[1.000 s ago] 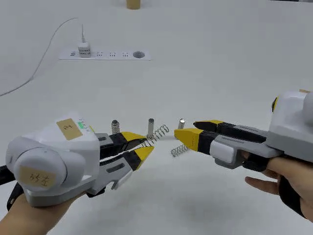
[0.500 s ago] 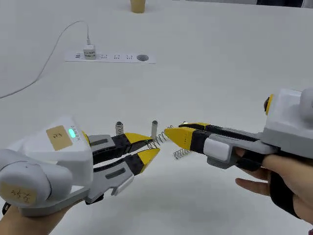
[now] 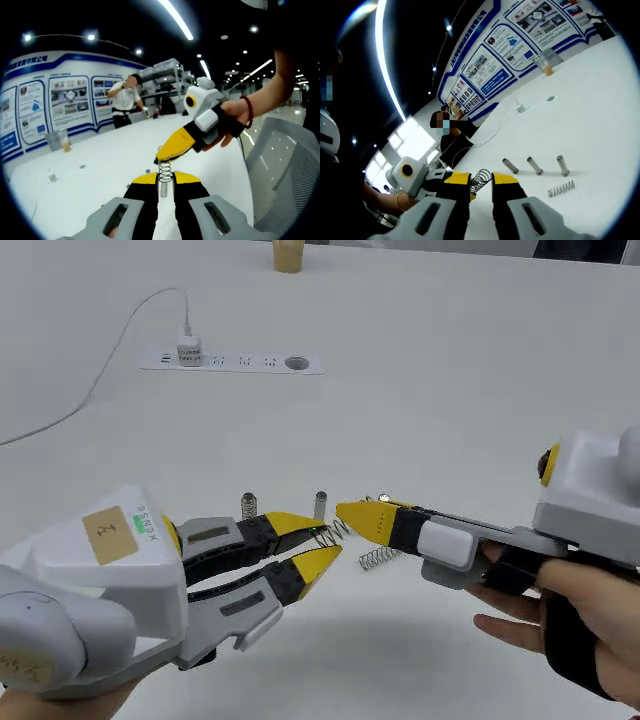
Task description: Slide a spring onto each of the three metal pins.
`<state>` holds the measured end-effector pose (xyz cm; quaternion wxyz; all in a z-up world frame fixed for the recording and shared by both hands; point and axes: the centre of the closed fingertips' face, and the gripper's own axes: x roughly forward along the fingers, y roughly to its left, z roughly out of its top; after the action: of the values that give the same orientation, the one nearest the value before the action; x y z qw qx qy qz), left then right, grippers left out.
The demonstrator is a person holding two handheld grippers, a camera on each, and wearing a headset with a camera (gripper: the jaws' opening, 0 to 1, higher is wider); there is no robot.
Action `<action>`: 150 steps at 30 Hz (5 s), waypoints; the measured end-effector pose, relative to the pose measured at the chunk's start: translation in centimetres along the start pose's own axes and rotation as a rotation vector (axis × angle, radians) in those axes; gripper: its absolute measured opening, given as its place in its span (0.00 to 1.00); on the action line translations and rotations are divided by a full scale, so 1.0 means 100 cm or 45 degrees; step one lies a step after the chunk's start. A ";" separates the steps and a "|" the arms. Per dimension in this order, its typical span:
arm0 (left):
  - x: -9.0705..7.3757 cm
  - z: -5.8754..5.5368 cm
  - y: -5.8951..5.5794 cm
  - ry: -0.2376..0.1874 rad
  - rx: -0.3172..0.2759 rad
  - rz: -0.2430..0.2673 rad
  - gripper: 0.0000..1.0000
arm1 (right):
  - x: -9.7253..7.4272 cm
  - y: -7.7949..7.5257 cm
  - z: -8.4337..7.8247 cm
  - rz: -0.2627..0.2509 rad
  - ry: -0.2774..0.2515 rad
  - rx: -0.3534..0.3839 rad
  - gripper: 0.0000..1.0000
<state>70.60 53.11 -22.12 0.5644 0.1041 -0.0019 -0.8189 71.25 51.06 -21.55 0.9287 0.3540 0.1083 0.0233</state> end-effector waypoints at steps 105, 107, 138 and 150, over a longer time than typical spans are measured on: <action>-0.019 -0.062 0.033 0.280 -0.381 0.317 0.91 | 0.061 -0.069 0.024 -0.283 0.104 -0.767 0.12; -0.019 -0.062 0.033 0.282 -0.382 0.317 0.91 | 0.061 -0.069 0.022 -0.288 0.118 -0.782 0.12; -0.021 -0.065 0.033 0.301 -0.377 0.316 0.88 | 0.072 -0.084 0.000 -0.320 0.231 -0.849 0.12; -0.022 -0.065 0.034 0.303 -0.375 0.318 0.88 | 0.077 -0.096 -0.012 -0.344 0.290 -0.848 0.12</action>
<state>75.57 54.64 -27.75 0.6667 0.1155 0.1714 -0.7161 78.18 45.60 -30.22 0.9696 0.0103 0.2432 -0.0264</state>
